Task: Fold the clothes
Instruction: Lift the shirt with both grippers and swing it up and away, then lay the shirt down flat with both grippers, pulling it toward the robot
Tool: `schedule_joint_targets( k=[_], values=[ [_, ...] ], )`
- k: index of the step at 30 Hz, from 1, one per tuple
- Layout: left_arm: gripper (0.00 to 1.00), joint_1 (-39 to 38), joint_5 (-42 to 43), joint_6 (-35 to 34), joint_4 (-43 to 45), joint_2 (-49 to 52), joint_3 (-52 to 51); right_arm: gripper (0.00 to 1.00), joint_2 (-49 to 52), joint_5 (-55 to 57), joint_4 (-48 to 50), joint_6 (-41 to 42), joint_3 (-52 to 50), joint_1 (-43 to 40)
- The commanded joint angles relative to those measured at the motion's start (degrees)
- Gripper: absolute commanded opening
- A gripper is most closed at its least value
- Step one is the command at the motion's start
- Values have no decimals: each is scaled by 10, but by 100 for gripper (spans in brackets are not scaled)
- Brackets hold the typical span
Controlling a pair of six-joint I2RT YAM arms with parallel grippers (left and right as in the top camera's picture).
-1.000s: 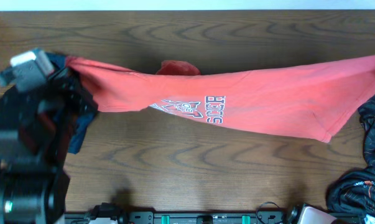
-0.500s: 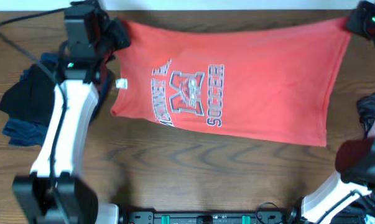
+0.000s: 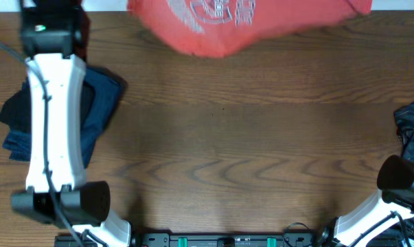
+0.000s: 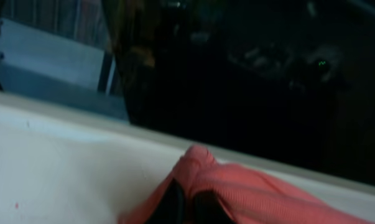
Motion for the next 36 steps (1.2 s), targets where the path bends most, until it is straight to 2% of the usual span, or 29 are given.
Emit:
schedule_joint_targets(
  k=[1,5,10,13,15,26,36],
  values=[
    [6,13,39,-5,-76,-16,36,1,-6,40,-63,5,28,-21],
    [6,12,107,-5,-258,-19,35,1,-5,84,-188,-19,23,-19],
    [6,12,104,16,-508,-16,3,1,-4,162,-318,-34,-12,-20],
    [6,12,104,36,-612,-14,-32,1,-4,189,-373,-56,-51,-20],
    [6,12,104,47,-651,-14,-70,1,-4,193,-403,-70,-86,-20],
    [6,-3,113,93,-669,-15,-355,1,-5,205,-455,-94,-325,-21],
    [6,-14,113,119,-622,-42,-546,1,-56,199,-353,-92,-572,-22]
  ],
)
